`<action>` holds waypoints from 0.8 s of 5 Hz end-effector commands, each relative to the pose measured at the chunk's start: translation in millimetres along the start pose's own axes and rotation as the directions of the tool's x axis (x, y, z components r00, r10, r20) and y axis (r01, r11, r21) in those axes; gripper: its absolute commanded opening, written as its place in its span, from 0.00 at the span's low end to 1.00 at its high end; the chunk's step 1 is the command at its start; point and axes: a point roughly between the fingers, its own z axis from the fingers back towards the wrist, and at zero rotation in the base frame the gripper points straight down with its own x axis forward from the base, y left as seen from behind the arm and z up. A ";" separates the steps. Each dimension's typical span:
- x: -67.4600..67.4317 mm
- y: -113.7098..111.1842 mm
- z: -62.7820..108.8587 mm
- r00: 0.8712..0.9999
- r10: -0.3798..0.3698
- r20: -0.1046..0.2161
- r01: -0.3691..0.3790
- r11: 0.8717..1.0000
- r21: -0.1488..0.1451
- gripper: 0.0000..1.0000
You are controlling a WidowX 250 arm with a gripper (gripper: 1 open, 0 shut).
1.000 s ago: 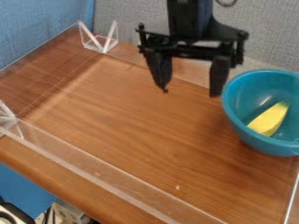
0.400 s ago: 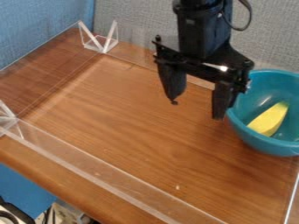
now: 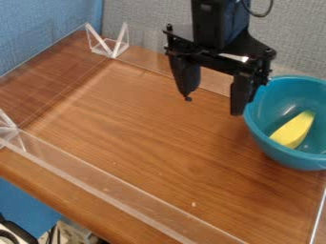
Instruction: Put the yellow object in the blue bowl
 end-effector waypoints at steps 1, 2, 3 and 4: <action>0.0 5.8 -2.5 0.998 0.063 0.026 -0.063 0.998 0.005 1.00; 3.9 10.0 -15.3 0.993 0.119 0.011 -0.119 0.993 0.005 1.00; 14.3 5.7 -22.4 0.995 0.095 0.011 -0.095 0.995 -0.002 1.00; 22.3 -3.1 -20.5 0.998 0.066 0.019 -0.066 0.998 -0.010 1.00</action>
